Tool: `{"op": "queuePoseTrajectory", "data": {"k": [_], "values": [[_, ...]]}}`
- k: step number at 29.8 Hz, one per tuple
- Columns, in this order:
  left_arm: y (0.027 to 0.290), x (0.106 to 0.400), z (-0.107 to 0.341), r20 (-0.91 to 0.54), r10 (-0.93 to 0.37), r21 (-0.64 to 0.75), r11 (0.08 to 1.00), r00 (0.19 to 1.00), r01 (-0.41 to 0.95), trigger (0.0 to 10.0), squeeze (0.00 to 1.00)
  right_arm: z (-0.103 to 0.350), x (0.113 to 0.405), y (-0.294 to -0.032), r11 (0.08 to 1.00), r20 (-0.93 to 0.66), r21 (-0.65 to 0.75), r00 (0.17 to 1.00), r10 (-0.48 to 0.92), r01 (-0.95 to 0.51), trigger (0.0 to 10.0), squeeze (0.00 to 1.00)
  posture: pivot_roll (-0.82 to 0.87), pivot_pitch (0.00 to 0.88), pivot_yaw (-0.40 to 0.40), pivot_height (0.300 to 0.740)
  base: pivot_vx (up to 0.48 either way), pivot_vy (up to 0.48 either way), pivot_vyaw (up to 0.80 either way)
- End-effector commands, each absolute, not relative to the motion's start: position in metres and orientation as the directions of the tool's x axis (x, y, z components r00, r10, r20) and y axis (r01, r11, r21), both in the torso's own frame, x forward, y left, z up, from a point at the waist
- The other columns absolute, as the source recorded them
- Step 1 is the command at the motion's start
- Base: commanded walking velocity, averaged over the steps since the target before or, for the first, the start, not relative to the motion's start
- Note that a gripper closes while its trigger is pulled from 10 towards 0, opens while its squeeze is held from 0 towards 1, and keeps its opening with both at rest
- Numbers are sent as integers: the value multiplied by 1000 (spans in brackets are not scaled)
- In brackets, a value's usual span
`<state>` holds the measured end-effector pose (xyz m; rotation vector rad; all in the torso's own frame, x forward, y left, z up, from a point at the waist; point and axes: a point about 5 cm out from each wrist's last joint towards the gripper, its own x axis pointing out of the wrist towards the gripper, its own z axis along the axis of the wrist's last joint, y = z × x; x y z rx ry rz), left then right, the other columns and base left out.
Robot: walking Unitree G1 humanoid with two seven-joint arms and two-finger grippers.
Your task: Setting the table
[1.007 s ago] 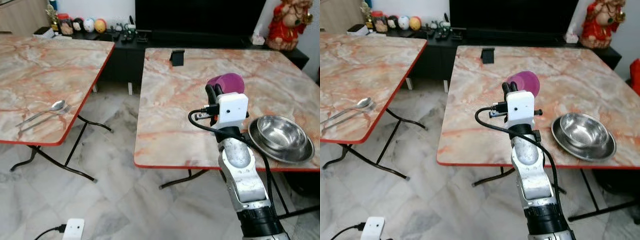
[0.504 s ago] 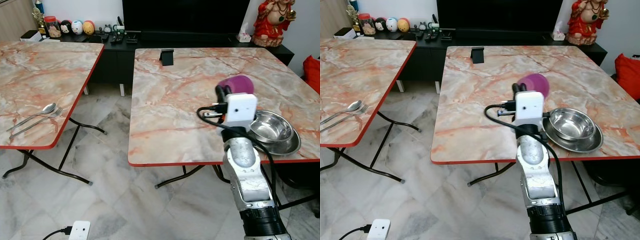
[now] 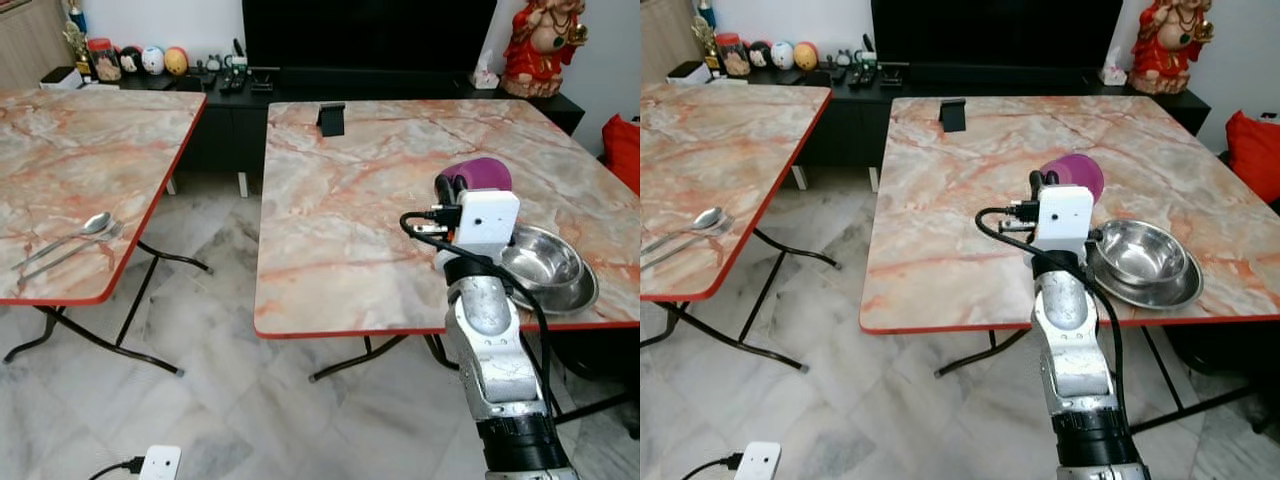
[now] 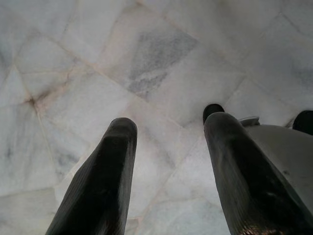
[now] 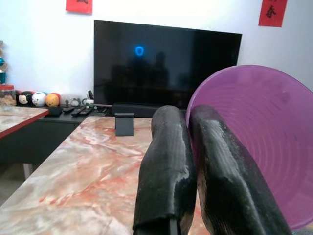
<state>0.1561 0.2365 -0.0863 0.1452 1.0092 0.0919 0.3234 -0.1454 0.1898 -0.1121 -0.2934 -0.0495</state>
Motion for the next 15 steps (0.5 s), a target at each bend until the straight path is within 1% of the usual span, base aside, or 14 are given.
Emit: {"op": "queuePoseTrajectory", "data": {"k": [1, 15], "values": [[238, 155, -87, -839, 143, 166, 986, 525, -3, 10000, 0, 194, 325, -146, 993, 302, -102, 953, -33, 67, 10000, 0, 54, 0, -22, 740, 326, 0, 0], [239, 156, -86, -837, 142, 164, 986, 528, -5, 10000, 0, 194, 326, -143, 993, 301, -101, 953, -27, 60, 10000, 0, 52, 0, -21, 740, 330, 0, 0]]}}
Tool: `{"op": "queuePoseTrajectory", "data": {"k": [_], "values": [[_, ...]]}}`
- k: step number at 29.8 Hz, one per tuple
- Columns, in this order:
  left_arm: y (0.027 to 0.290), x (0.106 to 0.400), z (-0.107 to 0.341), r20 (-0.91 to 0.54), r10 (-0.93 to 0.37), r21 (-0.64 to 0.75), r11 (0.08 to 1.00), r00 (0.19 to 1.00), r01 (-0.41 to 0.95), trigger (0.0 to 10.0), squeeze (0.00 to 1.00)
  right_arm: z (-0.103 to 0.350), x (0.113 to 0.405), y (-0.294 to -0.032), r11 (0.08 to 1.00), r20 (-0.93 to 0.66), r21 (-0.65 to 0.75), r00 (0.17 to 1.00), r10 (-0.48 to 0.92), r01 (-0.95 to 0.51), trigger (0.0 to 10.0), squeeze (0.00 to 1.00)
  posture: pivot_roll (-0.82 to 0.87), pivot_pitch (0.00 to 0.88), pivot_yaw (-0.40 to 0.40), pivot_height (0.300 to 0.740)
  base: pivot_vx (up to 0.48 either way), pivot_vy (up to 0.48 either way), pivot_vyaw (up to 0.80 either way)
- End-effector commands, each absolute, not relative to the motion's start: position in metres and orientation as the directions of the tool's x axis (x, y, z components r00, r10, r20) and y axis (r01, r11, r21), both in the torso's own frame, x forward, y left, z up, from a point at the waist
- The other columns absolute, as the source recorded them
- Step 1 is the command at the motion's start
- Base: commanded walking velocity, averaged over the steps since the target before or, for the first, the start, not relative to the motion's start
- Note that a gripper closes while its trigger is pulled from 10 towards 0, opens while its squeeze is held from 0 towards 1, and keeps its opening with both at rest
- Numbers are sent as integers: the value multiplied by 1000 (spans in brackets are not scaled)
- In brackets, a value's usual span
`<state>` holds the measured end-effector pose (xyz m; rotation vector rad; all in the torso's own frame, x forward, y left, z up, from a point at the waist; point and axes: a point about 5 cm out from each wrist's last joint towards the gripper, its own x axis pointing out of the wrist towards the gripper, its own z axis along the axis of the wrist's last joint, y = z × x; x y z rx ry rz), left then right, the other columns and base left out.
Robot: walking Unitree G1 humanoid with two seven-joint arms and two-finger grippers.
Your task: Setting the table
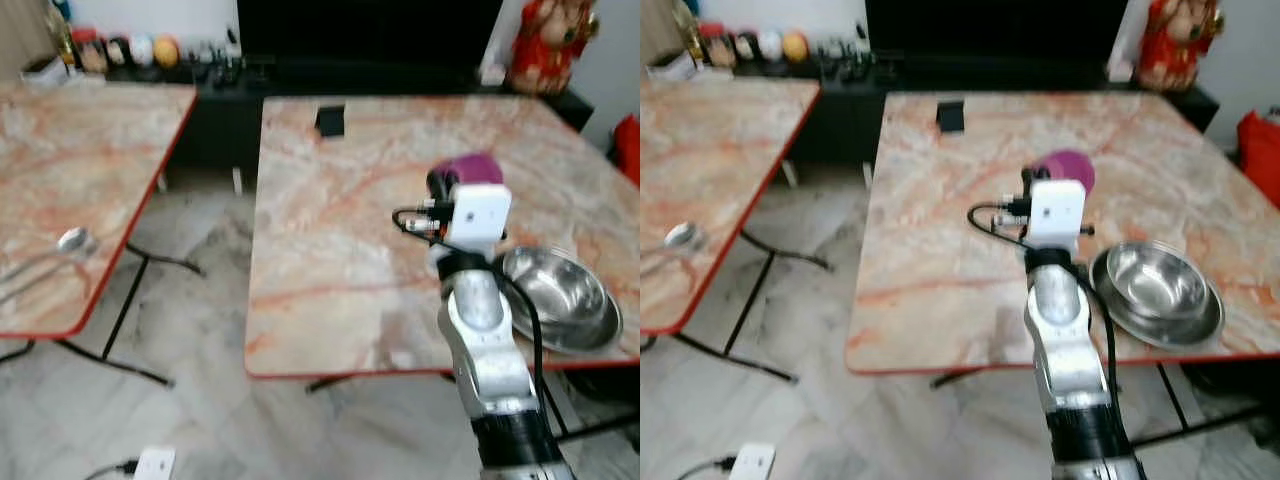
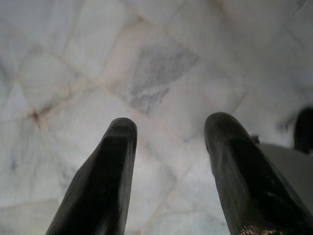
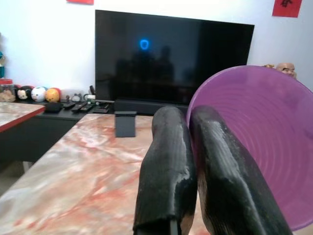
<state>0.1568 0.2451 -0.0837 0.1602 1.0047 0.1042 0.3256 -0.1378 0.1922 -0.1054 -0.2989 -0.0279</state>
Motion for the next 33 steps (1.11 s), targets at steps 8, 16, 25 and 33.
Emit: {"op": "queuePoseTrajectory", "data": {"k": [8, 16, 25, 33], "values": [[238, 158, -85, -837, 137, 158, 987, 530, -7, 10000, 0, 191, 323, -140, 993, 282, -104, 959, -26, 58, 10000, 0, 50, 0, -20, 740, 205, 0, 0], [237, 159, -85, -840, 135, 160, 987, 525, 3, 10000, 0, 185, 320, -157, 969, 49, -120, 977, -210, 214, 10000, 0, 29, 0, -16, 740, 0, 0, 0], [236, 162, -85, -843, 128, 157, 988, 523, 12, 10000, 0, 200, 301, -169, 972, -160, -5, 959, -232, 234, 10000, 0, -8, 0, -15, 740, 0, 0, 0], [231, 165, -84, -843, 117, 147, 989, 526, 15, 10000, 0, 192, 293, -186, 967, -351, -9, 905, -240, 253, 10000, 0, -16, 0, -25, 740, 0, 0, 0]]}}
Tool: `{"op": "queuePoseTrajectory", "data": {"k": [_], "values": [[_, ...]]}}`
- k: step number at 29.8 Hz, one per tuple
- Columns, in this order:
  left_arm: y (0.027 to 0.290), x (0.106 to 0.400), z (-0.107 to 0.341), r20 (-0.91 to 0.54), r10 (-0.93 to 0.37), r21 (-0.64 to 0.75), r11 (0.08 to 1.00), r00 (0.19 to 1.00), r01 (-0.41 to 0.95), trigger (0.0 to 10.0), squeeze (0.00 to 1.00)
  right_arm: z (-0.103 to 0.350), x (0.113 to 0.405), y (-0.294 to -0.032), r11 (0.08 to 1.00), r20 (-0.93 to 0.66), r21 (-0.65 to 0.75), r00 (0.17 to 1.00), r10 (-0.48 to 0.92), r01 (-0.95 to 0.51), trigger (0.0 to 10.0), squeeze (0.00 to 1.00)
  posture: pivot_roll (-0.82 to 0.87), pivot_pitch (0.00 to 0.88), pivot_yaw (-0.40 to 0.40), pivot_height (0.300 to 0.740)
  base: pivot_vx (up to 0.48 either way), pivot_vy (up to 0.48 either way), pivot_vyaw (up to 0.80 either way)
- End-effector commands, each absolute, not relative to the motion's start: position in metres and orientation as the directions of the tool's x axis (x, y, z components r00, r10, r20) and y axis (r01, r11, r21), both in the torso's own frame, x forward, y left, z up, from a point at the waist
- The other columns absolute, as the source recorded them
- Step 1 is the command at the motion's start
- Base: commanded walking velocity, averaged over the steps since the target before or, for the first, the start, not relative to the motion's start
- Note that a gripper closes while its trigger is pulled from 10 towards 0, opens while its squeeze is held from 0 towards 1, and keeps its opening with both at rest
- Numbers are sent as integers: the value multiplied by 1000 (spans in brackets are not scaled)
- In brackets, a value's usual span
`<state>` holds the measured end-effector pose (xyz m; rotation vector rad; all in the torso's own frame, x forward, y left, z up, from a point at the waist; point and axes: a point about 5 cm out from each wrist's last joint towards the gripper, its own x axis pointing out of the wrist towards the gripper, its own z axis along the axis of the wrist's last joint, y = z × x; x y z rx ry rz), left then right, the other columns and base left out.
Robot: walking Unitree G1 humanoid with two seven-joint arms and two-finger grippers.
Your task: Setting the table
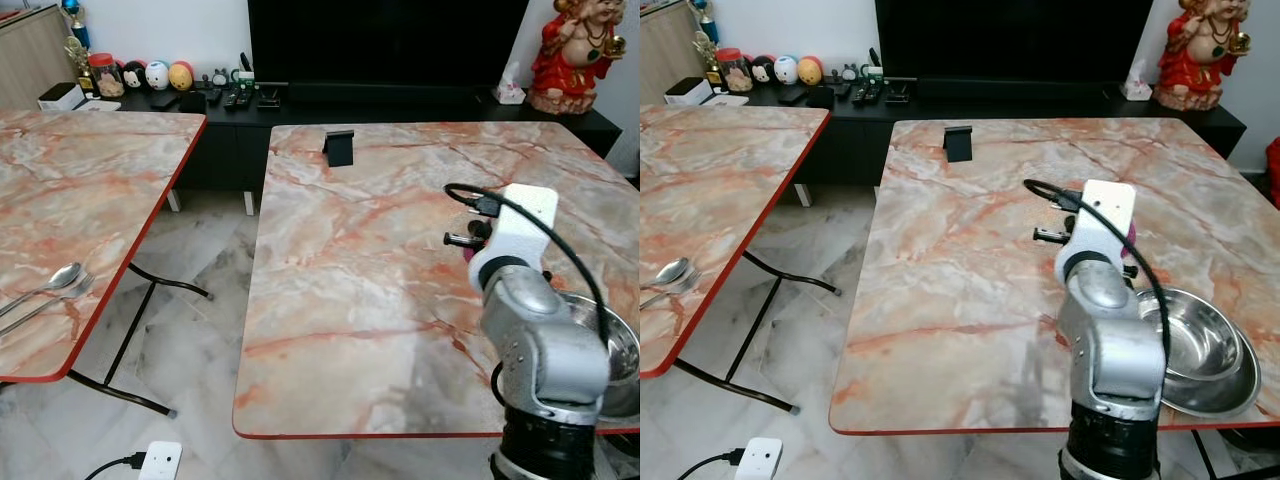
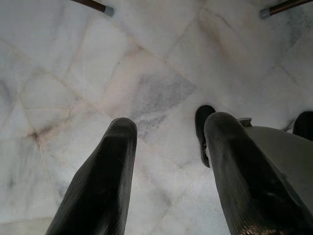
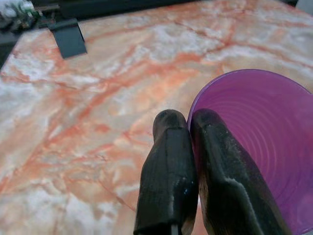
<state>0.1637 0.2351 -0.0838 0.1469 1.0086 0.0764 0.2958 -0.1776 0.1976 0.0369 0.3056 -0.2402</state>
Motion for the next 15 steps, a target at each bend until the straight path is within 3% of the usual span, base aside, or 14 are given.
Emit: {"op": "queuePoseTrajectory", "data": {"k": [1, 5, 8, 15], "values": [[230, 166, -84, -842, 116, 145, 989, 526, 15, 10000, 0, 189, 292, -189, 966, -368, -13, 898, -243, 256, 10000, 0, -16, 0, -25, 740, 0, 0, 0], [226, 168, -84, -843, 112, 142, 990, 527, 18, 10000, 0, 189, 292, -190, 971, -387, -19, 894, -227, 238, 10000, 0, -16, 0, -23, 740, 0, 0, 0], [224, 171, -84, -842, 112, 142, 990, 527, 16, 10000, 0, 188, 289, -186, 973, -435, 67, 884, -171, 221, 10000, 0, -4, 0, -39, 740, 0, 0, 0], [226, 167, -85, -845, 115, 147, 989, 523, 19, 10000, 0, 185, 285, -176, 990, -455, 29, 884, -108, 136, 10000, 0, -15, 0, -31, 740, 0, 0, 0]]}}
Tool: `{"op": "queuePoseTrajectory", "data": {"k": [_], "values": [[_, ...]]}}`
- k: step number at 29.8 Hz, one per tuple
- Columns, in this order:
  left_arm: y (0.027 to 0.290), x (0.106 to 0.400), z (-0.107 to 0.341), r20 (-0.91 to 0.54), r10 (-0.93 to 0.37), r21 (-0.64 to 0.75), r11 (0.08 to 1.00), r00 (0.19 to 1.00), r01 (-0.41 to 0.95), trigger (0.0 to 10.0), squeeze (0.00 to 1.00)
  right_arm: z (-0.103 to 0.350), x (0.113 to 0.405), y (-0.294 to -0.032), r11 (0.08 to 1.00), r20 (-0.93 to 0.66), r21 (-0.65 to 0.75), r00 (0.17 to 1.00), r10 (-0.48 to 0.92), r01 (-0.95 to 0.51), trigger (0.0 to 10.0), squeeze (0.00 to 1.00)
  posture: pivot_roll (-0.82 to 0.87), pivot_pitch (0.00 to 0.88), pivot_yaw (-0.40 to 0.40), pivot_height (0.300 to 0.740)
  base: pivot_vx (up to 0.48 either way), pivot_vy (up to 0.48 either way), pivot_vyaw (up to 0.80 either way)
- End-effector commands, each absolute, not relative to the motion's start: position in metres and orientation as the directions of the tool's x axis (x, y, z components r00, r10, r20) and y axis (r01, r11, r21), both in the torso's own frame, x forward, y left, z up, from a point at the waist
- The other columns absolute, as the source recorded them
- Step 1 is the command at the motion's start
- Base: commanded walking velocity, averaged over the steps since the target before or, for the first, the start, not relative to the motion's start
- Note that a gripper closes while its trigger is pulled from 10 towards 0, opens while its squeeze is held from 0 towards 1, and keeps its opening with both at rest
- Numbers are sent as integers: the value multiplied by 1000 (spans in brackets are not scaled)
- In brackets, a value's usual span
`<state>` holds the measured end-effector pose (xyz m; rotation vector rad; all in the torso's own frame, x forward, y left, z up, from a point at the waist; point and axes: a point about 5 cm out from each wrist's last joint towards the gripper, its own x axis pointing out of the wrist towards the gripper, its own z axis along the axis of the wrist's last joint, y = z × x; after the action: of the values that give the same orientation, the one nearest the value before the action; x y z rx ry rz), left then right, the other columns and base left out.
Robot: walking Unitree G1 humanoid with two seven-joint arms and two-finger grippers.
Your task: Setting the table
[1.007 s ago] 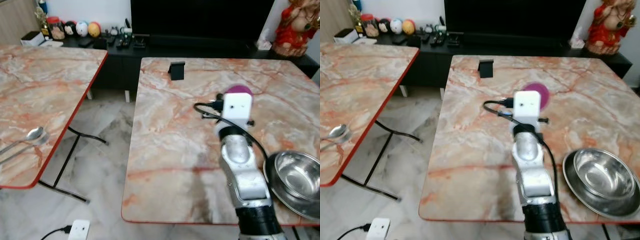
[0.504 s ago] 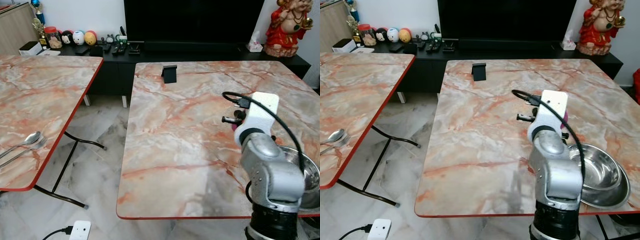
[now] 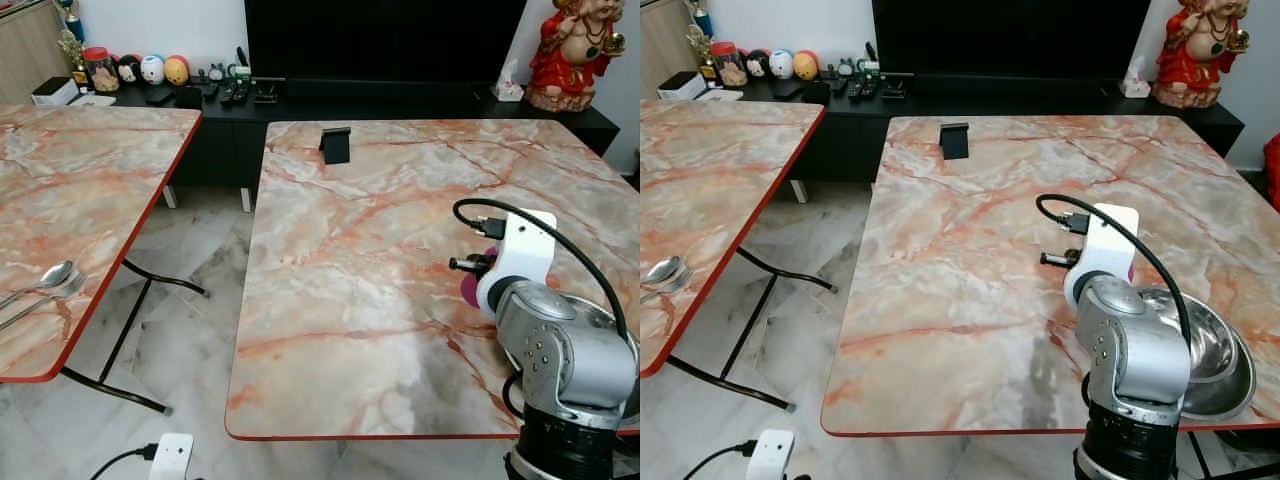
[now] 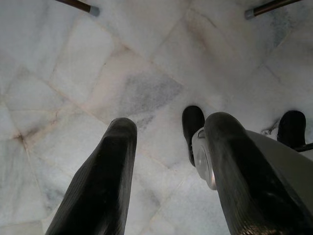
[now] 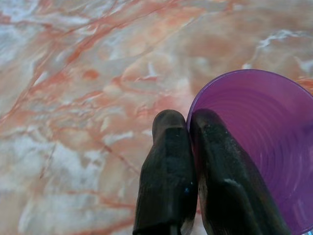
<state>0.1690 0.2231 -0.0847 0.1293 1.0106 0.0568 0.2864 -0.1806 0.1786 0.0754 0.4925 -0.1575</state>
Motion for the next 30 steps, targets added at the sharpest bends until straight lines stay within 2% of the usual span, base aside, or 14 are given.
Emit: {"op": "queuePoseTrajectory", "data": {"k": [1, 12, 30], "values": [[226, 167, -85, -845, 115, 147, 989, 523, 19, 10000, 0, 185, 285, -176, 990, -455, 29, 884, -108, 136, 10000, 0, -15, 0, -31, 740, 0, 0, 0], [226, 165, -86, -844, 121, 150, 989, 523, 13, 10000, 0, 177, 289, -176, 995, -470, -86, 878, -93, 60, 10000, 0, -9, 0, -35, 740, 0, 0, 0], [225, 164, -86, -846, 119, 150, 988, 519, 19, 10000, 0, 162, 301, -176, 993, -477, -116, 875, -81, 29, 10000, 0, -4, 0, -30, 740, 0, 0, 0]]}}
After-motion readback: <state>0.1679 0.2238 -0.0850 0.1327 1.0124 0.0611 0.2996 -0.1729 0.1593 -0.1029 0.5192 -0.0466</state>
